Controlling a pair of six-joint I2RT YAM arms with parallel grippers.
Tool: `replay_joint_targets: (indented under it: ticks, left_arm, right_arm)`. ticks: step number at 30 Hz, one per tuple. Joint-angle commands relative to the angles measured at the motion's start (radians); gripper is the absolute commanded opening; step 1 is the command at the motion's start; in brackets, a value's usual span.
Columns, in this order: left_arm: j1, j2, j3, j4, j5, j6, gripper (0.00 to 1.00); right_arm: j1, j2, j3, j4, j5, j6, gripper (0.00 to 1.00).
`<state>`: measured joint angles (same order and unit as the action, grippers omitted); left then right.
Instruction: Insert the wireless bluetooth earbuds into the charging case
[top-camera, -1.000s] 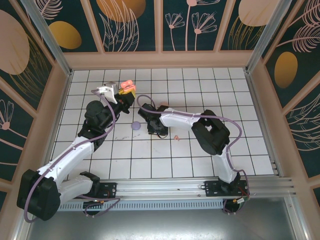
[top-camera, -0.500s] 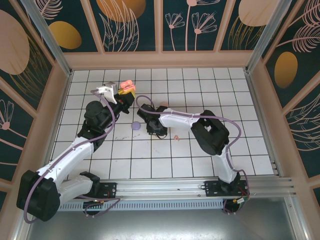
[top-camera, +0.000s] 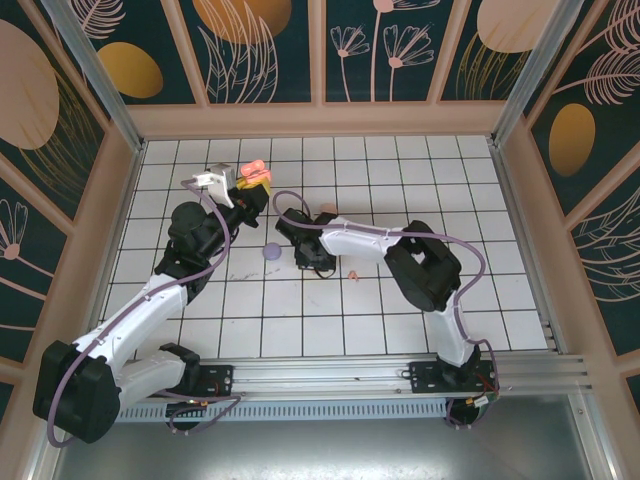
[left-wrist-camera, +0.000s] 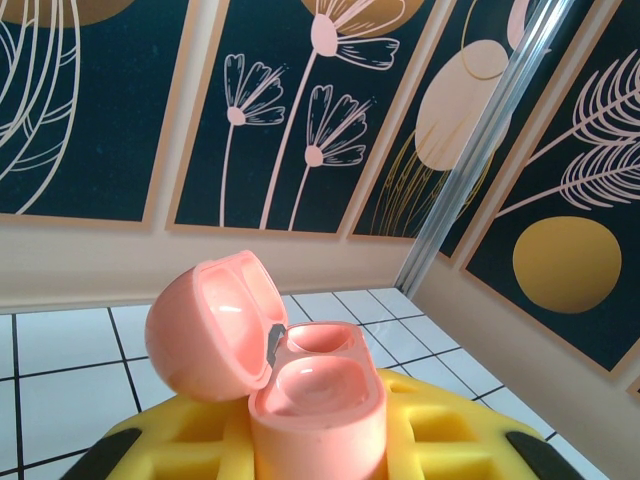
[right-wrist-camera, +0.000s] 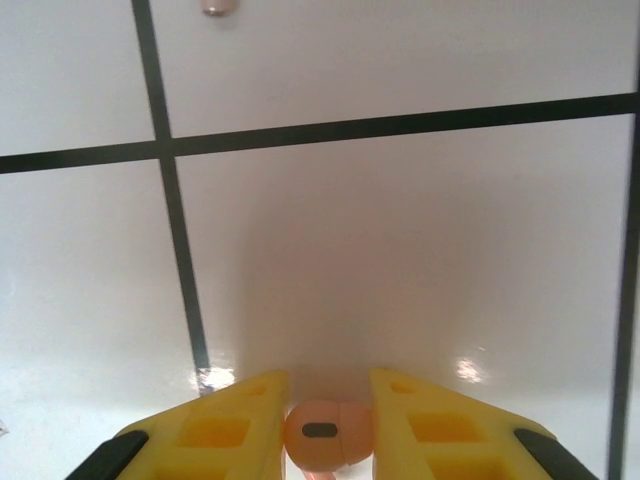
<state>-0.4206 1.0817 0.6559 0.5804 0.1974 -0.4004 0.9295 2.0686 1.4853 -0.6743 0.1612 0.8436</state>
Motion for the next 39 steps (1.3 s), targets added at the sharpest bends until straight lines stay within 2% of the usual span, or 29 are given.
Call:
replay_joint_targets:
  ticks: [1,9,15,23,30,35,39]
  left_arm:
    - [-0.001,-0.019,0.027,0.027,0.005,0.020,0.04]
    - [-0.001,-0.038,0.022,0.056,0.015,0.062,0.02]
    - [-0.001,-0.071,-0.021,0.149,0.043,0.127,0.01]
    - [-0.014,-0.080,-0.071,0.239,0.107,0.198,0.00]
    - [-0.106,-0.034,-0.169,0.439,0.188,0.269,0.00]
    - [-0.146,0.027,-0.213,0.563,0.183,0.293,0.00]
    - [-0.173,0.070,-0.224,0.634,0.162,0.332,0.00]
  right_arm:
    - [0.002,-0.095,-0.027,0.016,0.049,-0.003,0.25]
    - [-0.029,-0.246,-0.093,0.049,0.081,-0.027,0.25]
    - [-0.077,-0.380,-0.143,0.085,0.087,-0.058,0.24]
    - [-0.143,-0.582,-0.180,0.179,0.041,-0.142,0.24]
    - [-0.195,-0.750,-0.226,0.317,-0.036,-0.210,0.24]
    - [-0.196,-0.849,-0.256,0.440,-0.065,-0.271,0.25]
    - [-0.196,-0.925,-0.331,0.617,-0.141,-0.331,0.25]
